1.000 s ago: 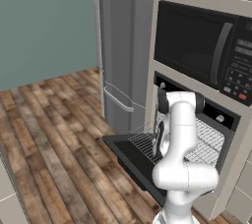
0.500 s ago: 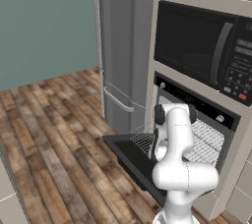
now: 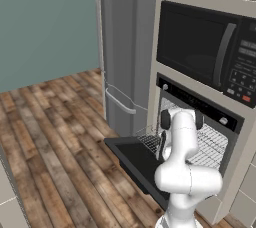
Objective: Place the fish on the bottom rack of the oven, and slide the tray back inside. Close the oven door.
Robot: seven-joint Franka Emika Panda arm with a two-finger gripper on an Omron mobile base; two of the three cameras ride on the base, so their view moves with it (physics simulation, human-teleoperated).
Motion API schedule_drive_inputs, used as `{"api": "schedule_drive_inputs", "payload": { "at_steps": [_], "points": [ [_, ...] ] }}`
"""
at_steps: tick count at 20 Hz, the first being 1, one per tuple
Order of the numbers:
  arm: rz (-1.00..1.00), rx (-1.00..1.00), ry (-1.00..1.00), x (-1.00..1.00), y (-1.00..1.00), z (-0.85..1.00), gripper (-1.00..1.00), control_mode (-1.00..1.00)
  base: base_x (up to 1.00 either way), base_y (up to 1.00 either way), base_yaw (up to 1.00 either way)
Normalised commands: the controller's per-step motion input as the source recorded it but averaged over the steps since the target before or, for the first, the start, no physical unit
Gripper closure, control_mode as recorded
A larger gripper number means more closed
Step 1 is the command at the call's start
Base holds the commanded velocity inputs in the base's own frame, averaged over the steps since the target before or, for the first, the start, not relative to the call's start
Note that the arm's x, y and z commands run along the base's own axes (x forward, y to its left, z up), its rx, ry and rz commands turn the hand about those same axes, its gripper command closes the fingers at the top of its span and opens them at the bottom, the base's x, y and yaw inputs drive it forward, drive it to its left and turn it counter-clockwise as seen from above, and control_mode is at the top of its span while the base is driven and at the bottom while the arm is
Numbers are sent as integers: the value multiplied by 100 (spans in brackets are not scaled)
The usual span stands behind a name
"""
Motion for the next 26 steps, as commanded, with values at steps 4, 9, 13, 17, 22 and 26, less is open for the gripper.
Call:
{"api": "schedule_drive_inputs", "payload": {
  "at_steps": [4, 9, 13, 17, 22, 26],
  "points": [
    [5, 0, 0, -38, 0, 12, -100, -100, 0, 0, 0],
    [2, 0, 0, -35, 13, 38, -100, -100, 0, 0, 0],
    [0, -4, 0, -24, 34, 68, -100, -100, 0, 0, 0],
    [0, -5, 0, -31, 44, 64, -100, -100, 0, 0, 0],
    [-7, -4, 3, -55, 66, 24, -100, -100, 0, 0, 0],
    [-26, 0, -1, -55, 50, 41, -100, -100, 0, 0, 0]
  ]
}}
